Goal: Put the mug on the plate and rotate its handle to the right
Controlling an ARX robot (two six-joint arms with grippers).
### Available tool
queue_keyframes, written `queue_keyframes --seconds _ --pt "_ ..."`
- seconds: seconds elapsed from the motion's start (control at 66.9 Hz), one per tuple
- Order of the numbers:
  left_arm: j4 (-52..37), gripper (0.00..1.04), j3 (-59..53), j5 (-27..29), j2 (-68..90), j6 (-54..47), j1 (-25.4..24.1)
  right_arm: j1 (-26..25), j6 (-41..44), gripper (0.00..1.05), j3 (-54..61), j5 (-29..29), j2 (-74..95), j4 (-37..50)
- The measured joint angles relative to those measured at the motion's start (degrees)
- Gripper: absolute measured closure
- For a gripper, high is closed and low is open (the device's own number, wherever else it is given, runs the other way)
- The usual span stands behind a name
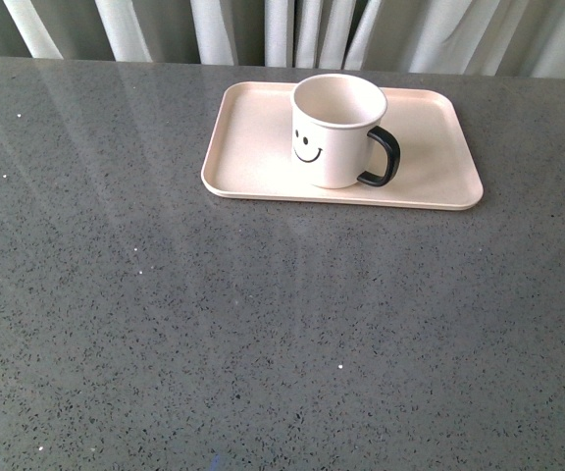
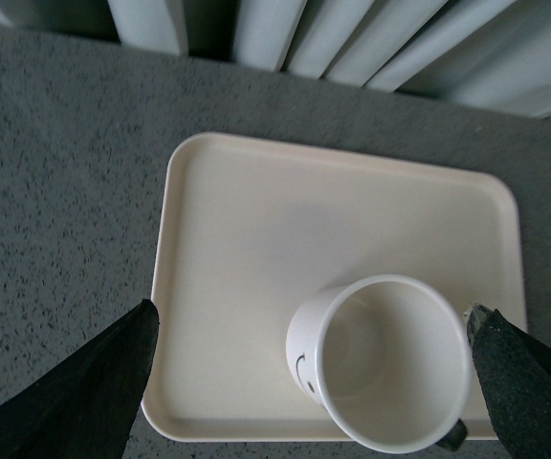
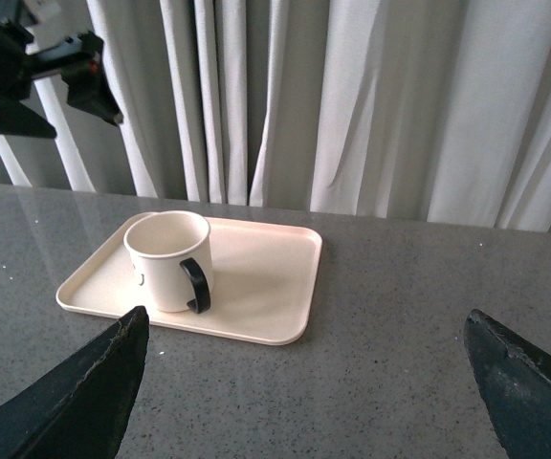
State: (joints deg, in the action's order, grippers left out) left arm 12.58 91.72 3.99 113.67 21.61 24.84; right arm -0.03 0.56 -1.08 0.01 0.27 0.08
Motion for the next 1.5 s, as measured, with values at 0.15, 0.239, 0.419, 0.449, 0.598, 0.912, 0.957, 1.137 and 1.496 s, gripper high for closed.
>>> queue_keyframes --seconds 0.15,0.239,0.419,0.449,0.598,0.912,0.957,1.137,1.496 --pt "-35.6 0.3 -21.42 14.78 -9.35 -13.29 -2.1 0.0 0.0 0.09 0.0 0.0 0.0 0.0" --pt "-52.41 0.46 -35.76 14.43 -16.98 -17.7 -5.46 0.0 0.02 0.09 0.0 0.04 0.0 0.0" --pt "-62.86 0.78 -54.55 10.64 -27.67 -20.24 -10.43 0.0 0.02 0.09 0.0 -0.04 0.0 0.0" --pt "-63.39 0.84 -56.98 9.99 -28.76 -20.35 -10.97 0.0 0.02 0.09 0.0 -0.02 0.0 0.0" --pt "-65.59 1.03 -67.54 6.32 -35.91 -20.9 -13.75 0.0 0.0 0.09 0.0 0.0 0.0 0.0" --pt "-64.65 1.03 -80.37 1.79 -49.94 -21.0 -18.64 0.0 0.02 0.09 0.0 0.0 0.0 0.0" --pt "-63.89 1.03 -81.55 1.33 -51.82 -21.03 -19.08 0.0 0.02 0.09 0.0 0.0 0.0 0.0" --pt "-60.35 1.03 -85.07 -2.99 -58.66 -21.03 -22.45 0.0 0.02 0.09 0.0 -0.02 0.0 0.0" --pt "-54.69 1.03 -90.33 -4.0 -69.61 -21.16 -24.59 0.0 0.02 0.09 0.0 0.0 0.0 0.0"
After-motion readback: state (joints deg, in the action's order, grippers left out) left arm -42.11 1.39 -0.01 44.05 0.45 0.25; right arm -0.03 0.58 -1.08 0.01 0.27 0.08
